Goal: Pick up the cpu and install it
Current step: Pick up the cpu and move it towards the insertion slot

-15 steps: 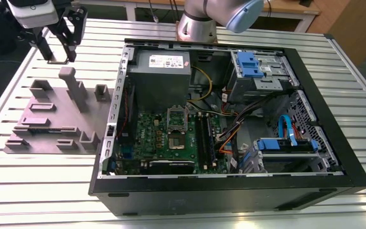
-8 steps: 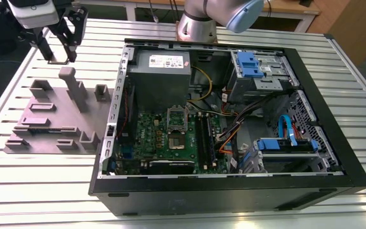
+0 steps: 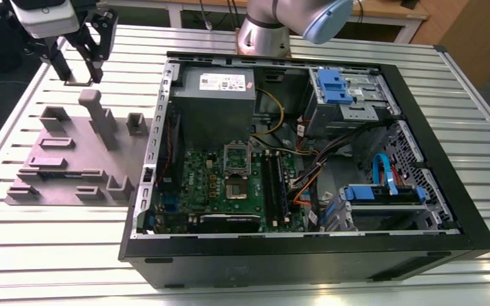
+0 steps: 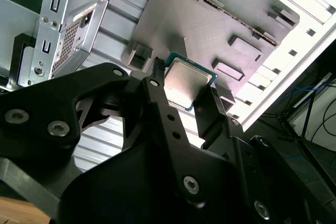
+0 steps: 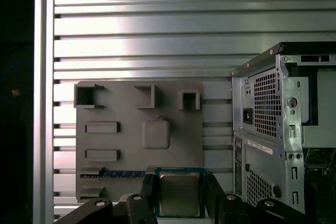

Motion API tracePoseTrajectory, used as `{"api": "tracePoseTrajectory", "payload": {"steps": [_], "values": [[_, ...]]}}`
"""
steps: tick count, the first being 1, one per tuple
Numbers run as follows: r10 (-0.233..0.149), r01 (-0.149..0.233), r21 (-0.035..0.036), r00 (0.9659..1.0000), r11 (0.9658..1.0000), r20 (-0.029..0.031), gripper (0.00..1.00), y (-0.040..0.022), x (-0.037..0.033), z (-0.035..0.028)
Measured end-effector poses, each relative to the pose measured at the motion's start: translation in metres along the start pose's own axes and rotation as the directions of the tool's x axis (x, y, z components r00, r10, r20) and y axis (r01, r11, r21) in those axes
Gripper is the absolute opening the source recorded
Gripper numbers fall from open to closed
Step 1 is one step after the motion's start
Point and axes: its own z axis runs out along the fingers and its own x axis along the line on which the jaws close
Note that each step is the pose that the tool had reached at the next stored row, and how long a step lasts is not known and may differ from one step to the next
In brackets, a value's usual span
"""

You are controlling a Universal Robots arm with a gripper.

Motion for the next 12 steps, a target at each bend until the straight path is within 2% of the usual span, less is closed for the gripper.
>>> {"api": "tracePoseTrajectory", "payload": {"steps": [7,12], "values": [[0.000,0.000,-0.0001,1.0000,1.0000,0.0000,0.47,0.0000,-0.0013,0.0000],[0.000,0.000,0.0000,1.0000,1.0000,0.0000,0.47,0.0004,-0.0129,0.0002]]}}
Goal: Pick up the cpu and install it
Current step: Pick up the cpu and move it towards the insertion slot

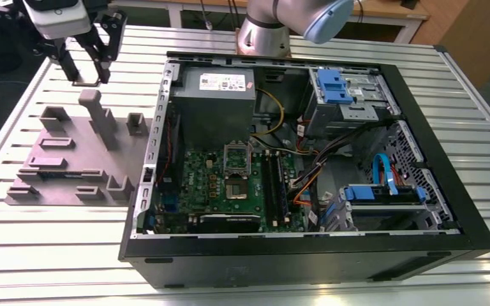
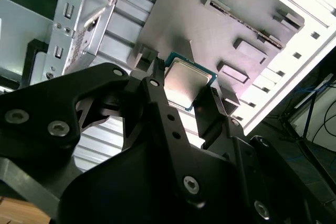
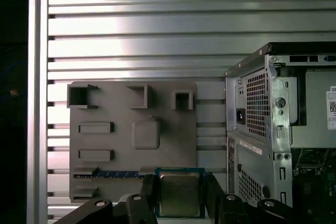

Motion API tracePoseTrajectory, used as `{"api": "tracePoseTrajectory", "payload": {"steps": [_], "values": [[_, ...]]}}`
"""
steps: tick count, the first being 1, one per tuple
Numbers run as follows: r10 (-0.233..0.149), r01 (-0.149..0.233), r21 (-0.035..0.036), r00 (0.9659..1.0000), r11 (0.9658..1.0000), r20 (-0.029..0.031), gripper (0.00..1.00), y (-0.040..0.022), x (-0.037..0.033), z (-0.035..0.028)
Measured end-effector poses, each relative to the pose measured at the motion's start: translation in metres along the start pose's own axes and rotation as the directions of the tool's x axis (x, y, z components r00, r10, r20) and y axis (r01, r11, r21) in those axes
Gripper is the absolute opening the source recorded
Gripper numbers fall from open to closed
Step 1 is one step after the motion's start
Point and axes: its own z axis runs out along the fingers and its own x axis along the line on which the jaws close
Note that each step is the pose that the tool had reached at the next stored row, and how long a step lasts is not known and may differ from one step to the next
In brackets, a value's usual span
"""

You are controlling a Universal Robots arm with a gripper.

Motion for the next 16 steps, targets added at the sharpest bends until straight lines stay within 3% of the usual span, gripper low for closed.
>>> {"api": "tracePoseTrajectory", "payload": {"steps": [3,9,16], "values": [[0.000,0.000,0.0001,1.0000,1.0000,0.0001,0.47,-0.0007,-0.0038,0.0004],[0.002,-0.002,0.0001,1.0000,1.0000,0.0002,0.47,-0.0100,-0.0054,0.0011],[0.004,-0.004,0.0003,1.0000,1.0000,0.0003,0.47,-0.0101,-0.0211,0.0017]]}}
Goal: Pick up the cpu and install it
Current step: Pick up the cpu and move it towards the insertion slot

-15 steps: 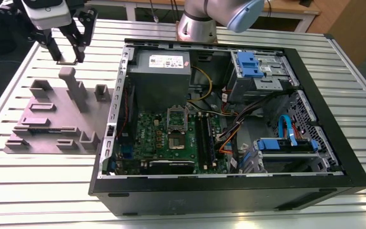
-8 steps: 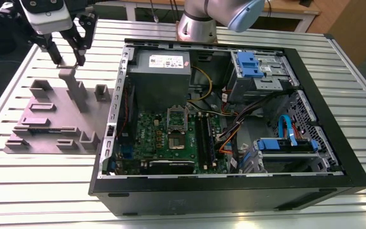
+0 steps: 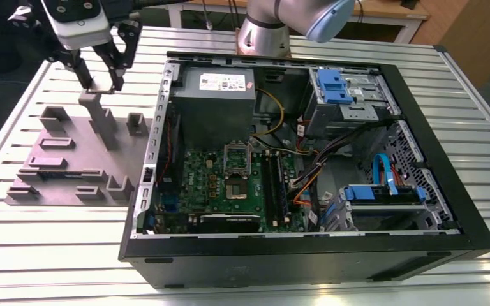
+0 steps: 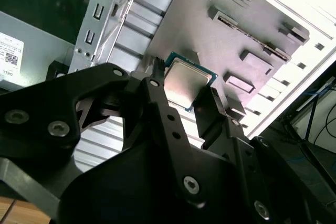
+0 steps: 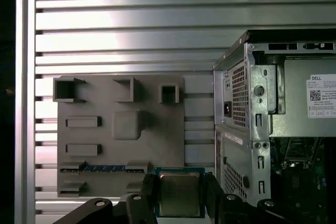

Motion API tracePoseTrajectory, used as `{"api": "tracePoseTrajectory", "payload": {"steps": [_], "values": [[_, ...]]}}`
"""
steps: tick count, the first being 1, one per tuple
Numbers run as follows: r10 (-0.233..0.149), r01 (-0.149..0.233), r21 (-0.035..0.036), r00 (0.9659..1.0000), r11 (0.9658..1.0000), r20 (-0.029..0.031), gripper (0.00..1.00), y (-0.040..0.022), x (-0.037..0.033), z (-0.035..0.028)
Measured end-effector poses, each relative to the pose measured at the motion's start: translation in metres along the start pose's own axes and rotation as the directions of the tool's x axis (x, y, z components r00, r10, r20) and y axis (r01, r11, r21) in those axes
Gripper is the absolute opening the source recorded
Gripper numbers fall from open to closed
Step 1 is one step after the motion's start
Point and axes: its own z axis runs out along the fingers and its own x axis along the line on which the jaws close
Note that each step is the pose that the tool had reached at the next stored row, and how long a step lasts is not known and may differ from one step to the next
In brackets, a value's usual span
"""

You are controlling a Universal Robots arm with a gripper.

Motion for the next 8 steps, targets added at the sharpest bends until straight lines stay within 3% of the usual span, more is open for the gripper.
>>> {"api": "tracePoseTrajectory", "payload": {"steps": [8], "values": [[0.000,0.000,0.0002,1.0000,1.0000,-0.0005,0.47,0.0008,-0.0258,0.0008]]}}
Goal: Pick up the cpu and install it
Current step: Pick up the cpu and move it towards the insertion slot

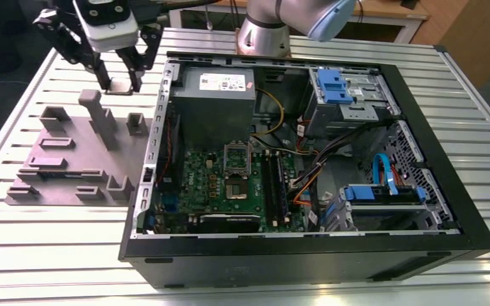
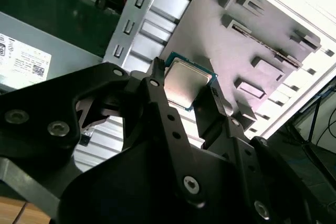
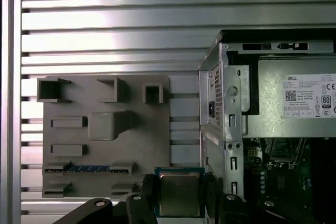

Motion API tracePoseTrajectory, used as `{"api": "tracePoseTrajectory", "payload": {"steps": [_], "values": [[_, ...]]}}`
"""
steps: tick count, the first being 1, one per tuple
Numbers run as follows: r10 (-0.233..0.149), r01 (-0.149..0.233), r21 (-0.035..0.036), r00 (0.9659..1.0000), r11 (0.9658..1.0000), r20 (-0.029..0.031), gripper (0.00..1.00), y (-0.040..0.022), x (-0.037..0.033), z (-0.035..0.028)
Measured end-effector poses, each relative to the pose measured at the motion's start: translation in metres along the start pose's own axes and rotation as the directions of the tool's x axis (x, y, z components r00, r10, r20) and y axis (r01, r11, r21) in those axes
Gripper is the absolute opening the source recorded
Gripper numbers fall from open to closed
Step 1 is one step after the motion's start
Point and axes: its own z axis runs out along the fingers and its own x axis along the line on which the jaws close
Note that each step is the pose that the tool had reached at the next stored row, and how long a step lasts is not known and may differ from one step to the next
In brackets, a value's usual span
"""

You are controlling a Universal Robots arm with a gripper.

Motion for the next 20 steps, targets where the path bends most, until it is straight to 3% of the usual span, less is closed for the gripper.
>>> {"api": "tracePoseTrajectory", "payload": {"steps": [11,20], "values": [[0.000,0.000,0.0001,1.0000,1.0000,-0.0055,0.47,0.0012,-0.0364,0.0006],[0.000,0.000,0.0001,1.0000,1.0000,-0.0063,0.47,0.0017,-0.0527,0.0015]]}}
